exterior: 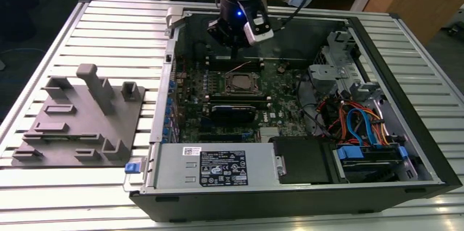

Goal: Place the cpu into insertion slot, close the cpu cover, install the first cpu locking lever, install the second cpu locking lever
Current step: 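Install the first cpu locking lever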

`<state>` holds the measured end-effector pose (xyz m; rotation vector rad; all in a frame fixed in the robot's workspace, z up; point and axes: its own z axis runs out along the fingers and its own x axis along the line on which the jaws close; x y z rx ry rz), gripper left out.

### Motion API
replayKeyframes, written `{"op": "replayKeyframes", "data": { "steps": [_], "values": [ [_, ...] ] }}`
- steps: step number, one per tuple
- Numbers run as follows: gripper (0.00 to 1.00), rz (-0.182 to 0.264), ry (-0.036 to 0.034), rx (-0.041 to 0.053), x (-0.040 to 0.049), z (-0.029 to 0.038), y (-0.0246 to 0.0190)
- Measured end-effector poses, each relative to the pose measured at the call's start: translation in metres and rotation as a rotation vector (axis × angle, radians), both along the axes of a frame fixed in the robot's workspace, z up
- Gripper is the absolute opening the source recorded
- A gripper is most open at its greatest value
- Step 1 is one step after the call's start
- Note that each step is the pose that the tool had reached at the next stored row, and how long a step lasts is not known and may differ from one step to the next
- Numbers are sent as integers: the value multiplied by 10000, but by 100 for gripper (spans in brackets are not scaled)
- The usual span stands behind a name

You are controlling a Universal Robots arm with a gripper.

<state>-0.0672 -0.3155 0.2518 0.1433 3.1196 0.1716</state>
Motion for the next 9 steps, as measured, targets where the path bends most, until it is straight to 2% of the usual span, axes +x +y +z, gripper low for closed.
{"op": "replayKeyframes", "data": {
  "steps": [9],
  "values": [
    [10, 1, 1, -8, 0, -79, -16]
  ]
}}
